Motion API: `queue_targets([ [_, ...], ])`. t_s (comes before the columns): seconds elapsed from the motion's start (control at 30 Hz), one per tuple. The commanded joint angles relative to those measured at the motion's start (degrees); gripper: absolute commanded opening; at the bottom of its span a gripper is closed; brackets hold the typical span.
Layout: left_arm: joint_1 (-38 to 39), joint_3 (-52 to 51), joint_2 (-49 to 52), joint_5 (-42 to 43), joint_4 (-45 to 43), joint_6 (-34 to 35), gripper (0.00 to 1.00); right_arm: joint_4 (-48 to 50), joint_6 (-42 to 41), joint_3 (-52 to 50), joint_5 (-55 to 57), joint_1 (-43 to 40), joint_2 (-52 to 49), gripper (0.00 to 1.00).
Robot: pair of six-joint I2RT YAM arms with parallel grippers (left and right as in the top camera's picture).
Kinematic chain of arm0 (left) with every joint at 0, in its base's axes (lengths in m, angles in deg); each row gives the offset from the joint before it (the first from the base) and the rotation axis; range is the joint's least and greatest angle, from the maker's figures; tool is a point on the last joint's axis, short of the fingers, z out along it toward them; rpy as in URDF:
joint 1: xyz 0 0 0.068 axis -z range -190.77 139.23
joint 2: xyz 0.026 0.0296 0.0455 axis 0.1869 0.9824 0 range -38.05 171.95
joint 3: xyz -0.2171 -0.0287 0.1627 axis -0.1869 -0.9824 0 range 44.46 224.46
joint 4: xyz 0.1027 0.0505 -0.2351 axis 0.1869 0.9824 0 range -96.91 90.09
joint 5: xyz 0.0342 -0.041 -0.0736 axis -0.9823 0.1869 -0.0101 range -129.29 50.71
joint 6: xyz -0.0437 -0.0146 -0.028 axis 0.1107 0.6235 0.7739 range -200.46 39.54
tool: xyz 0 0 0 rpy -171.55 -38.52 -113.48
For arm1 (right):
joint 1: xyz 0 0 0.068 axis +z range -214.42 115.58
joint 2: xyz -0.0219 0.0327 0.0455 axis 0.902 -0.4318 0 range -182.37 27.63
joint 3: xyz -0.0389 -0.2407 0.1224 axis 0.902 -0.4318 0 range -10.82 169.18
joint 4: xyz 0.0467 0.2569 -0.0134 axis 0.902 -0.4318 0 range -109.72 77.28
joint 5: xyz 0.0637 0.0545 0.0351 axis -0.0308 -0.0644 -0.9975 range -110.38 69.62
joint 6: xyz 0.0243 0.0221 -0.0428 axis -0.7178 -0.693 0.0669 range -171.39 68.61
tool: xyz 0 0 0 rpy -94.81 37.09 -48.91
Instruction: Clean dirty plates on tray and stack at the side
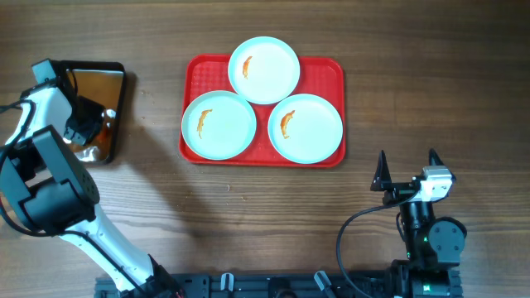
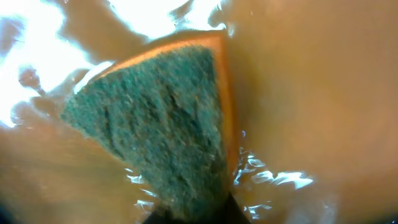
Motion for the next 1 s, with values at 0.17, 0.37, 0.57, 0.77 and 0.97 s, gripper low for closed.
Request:
queue_targets([
  [0.17,-0.1,0.0,-10.4,-2.1,-0.9,-0.1,0.04,0.1,0.8,-0.1,0.8,0.2,0.3,1.00],
  [0.37,-0.1,0.0,-23.3,0.7,-4.5,-0.1,0.04,0.1,0.7,-0.1,0.8,0.2,0.3,1.00],
  [0.57,-0.1,-1.6,-18.1,5.6,-6.0,-0.1,0.04,0.1,0.8,-0.1,0.8,0.2,0.3,1.00],
  [0.77,-1.6,-1.7,-9.6,21.8,-3.4,0.2,0.04,0.1,0.8,-0.1,0.8,0.2,0.3,1.00],
  [0.97,-6.5,-1.6,-13.7,34.5,-3.6,0.2,0.04,0.1,0.8,-0.1,0.8,0.2,0.3,1.00],
])
